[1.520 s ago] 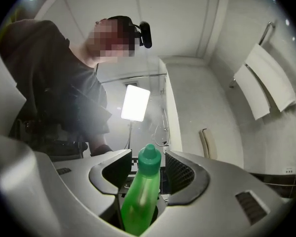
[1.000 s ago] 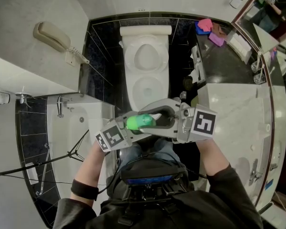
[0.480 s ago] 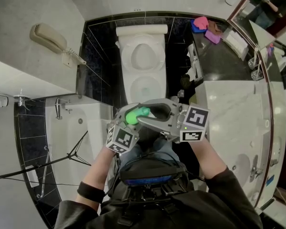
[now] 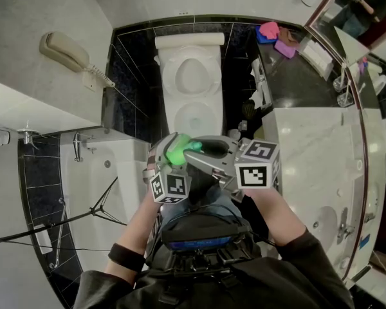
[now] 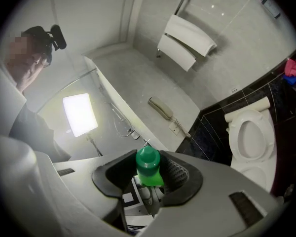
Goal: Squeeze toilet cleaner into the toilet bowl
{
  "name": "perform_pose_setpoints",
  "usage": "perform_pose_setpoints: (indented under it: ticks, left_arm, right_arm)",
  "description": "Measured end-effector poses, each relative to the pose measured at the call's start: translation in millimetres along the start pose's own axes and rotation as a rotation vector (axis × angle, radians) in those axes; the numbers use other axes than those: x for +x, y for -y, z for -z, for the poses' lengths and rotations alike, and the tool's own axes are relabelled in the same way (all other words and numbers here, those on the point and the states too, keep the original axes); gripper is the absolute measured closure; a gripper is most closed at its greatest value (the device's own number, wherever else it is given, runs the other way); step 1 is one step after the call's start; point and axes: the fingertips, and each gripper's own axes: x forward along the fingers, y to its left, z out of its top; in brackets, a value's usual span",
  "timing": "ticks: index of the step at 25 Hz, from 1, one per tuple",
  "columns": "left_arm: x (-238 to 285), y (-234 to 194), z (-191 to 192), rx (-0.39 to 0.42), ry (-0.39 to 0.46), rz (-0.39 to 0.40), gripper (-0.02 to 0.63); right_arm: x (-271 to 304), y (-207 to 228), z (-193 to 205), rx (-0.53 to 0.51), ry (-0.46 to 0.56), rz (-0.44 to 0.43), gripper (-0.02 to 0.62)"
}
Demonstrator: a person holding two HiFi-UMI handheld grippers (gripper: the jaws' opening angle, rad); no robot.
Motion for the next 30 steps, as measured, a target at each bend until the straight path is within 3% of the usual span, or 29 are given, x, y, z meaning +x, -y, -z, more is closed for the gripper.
perform_pose_setpoints:
  ticks: [7, 10, 13, 16, 19, 21, 23, 26, 30]
  left_arm:
    - [-1.7, -1.4, 3.1, -0.006, -0.004, -0.007, 0.413]
    - [-1.5, -0.2, 0.8, -0.037, 0.004, 0.031, 0.413]
    - [-3.3, 5.1, -5.7, -0.088, 0.030, 0.106, 0.412]
    - [-9.4, 16.2, -17.4, -0.159, 0.068, 0.261, 0.411]
    - [-27.0, 30.5, -42.8, -0.215, 0.158, 0.517, 0.411]
    - [-41.9, 40.3, -54.0, -0.222, 0.205, 0.667, 0.411]
    - [-53.8, 48.8, -59.3, -0.200, 0.220, 0.780, 0.411]
    - [-65.8, 56.1, -63.0, -0.176, 0.227, 0.901, 0.411]
    - [-74.1, 57.3, -66.8, -0.155, 0.232, 0.999, 0.411]
  right_arm:
    - [2.3, 0.6, 1.7, 0.041, -0.013, 0.030, 0.433]
    - [3.8, 0.3, -4.1, -0.003, 0.018, 0.031, 0.426]
    - [4.0, -3.6, -10.9, -0.082, 0.048, 0.013, 0.376]
    - [1.9, -12.7, -20.4, -0.175, 0.091, -0.042, 0.325]
    - [-2.9, -31.2, -29.2, -0.344, 0.133, -0.140, 0.325]
    - [-6.4, -44.5, -33.5, -0.471, 0.153, -0.202, 0.325]
    - [-9.4, -56.5, -34.8, -0.535, 0.152, -0.255, 0.327]
    - [-12.1, -67.8, -33.7, -0.563, 0.130, -0.316, 0.327]
    - [-14.1, -71.4, -34.4, -0.636, 0.115, -0.366, 0.364]
